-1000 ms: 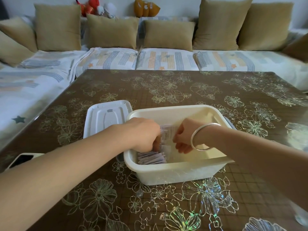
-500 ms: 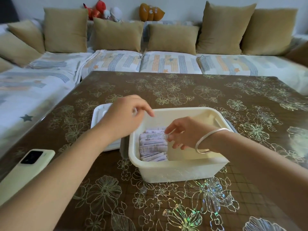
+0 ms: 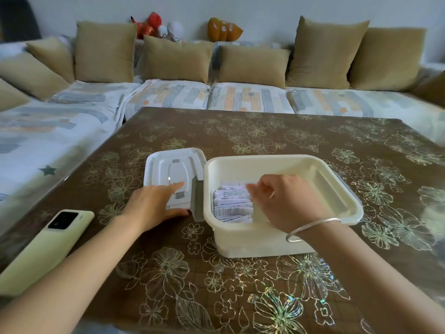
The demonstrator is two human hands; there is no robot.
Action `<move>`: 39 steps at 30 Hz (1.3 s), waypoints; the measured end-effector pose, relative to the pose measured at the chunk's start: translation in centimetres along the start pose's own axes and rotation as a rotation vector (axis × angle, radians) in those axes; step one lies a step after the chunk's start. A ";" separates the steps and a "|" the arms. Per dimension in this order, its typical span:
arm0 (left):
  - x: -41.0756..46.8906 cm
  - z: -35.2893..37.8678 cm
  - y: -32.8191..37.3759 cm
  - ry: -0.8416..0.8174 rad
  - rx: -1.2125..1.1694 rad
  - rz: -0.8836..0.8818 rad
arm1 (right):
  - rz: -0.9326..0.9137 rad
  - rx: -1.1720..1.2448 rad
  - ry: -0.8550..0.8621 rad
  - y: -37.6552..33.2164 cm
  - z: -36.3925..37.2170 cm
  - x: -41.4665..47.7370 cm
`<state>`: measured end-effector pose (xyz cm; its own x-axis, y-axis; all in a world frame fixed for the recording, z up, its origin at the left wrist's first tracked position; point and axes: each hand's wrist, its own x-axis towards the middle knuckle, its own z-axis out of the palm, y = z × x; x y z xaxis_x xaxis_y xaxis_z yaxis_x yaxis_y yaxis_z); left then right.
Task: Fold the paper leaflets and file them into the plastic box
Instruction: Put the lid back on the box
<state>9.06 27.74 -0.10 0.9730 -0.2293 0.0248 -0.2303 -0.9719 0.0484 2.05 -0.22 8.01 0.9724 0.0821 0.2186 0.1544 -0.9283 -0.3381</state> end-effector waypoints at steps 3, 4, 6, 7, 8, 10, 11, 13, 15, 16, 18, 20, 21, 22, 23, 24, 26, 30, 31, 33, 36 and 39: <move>0.2 -0.6 0.4 0.094 0.307 0.206 | -0.003 0.002 0.023 -0.1 0.1 -0.2; 0.1 -0.6 0.6 0.100 0.402 0.232 | 0.003 0.018 0.025 -0.1 0.1 -0.2; -0.1 -0.8 0.9 0.120 0.479 0.207 | 0.008 0.031 0.042 0.1 0.3 -0.1; -0.2 -1.1 0.9 0.149 0.483 0.167 | 0.009 0.028 0.056 0.1 0.4 0.0; -0.3 -1.8 0.8 0.205 0.488 0.129 | 0.010 0.026 0.071 0.2 0.5 0.0; -0.4 -3.7 0.4 0.405 0.415 0.026 | 0.000 0.018 0.117 0.1 0.8 -0.1; -0.5 -5.2 0.6 0.513 0.277 -0.023 | -0.008 0.017 0.149 0.1 0.8 -0.2; -1.2 -8.4 1.2 0.739 -0.111 -0.106 | -0.040 0.051 0.237 0.0 0.8 -0.2; -1.6 -10.7 2.6 0.879 -0.613 -0.202 | -0.076 0.129 0.362 0.1 0.8 -0.3; -1.7 -11.5 3.5 0.891 -0.873 -0.205 | -0.084 0.186 0.409 0.3 0.7 -0.2; -1.9 -12.9 5.7 0.783 -1.313 -0.174 | -0.071 0.361 0.448 0.8 0.2 0.0; -2.2 -13.2 7.9 0.596 -1.500 -0.144 | -0.061 0.501 0.512 1.4 -0.5 -0.1; -2.4 -13.1 8.9 0.508 -1.550 -0.130 | -0.055 0.491 0.603 1.8 -0.9 -0.2; -2.6 -12.9 9.6 0.414 -1.595 -0.123 | -0.035 0.445 0.699 2.3 -1.4 -0.4; -3.0 -12.7 10.3 0.309 -1.635 -0.131 | 0.011 0.405 0.770 2.8 -2.0 -0.5; -3.2 -12.4 10.7 0.206 -1.666 -0.145 | 0.072 0.382 0.804 3.4 -2.6 -0.7; -3.6 -11.8 11.2 0.055 -1.715 -0.187 | 0.201 0.354 0.755 5.0 -3.8 -0.9; -4.1 -10.9 11.9 0.135 -1.516 -0.294 | 0.282 0.447 0.445 7.8 -4.8 -1.7; -4.3 -10.5 11.9 0.204 -1.373 -0.286 | 0.263 0.490 0.381 7.9 -4.6 -2.0; -4.7 -9.9 11.7 0.316 -0.983 -0.218 | 0.246 0.490 0.318 8.1 -3.9 -2.4; -5.1 -9.3 11.0 0.409 -0.522 -0.171 | 0.227 0.386 0.367 8.1 -3.0 -2.7; -5.3 -9.4 10.5 0.418 -0.448 -0.151 | 0.173 0.307 0.414 7.9 -2.7 -3.1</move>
<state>1.36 19.20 9.71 0.9287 0.0367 0.3689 -0.1621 -0.8546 0.4933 -0.17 -8.80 7.08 0.8476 -0.2698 0.4569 0.1025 -0.7617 -0.6398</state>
